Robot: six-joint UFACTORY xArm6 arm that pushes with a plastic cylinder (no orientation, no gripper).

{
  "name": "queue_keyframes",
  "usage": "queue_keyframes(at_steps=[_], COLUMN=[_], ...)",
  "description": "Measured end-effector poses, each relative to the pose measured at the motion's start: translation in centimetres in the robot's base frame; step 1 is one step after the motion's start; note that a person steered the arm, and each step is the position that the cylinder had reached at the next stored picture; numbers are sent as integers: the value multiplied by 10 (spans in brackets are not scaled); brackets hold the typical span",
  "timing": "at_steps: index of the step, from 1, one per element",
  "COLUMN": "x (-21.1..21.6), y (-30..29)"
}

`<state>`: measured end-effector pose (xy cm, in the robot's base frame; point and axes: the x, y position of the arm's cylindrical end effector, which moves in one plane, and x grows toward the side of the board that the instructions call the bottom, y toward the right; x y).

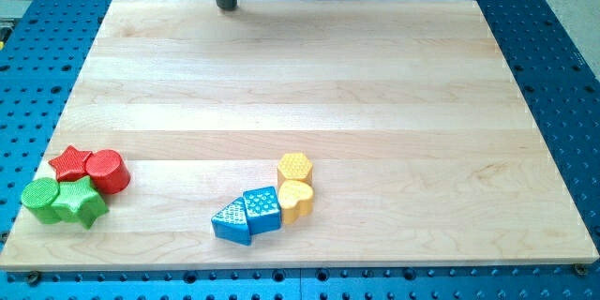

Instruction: Slide the arm vertically above the yellow hexagon

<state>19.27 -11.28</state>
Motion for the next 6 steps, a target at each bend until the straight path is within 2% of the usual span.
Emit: queue_keyframes(at_steps=[3, 4, 5, 6], x=[2, 19, 62, 85], y=[3, 5, 24, 64])
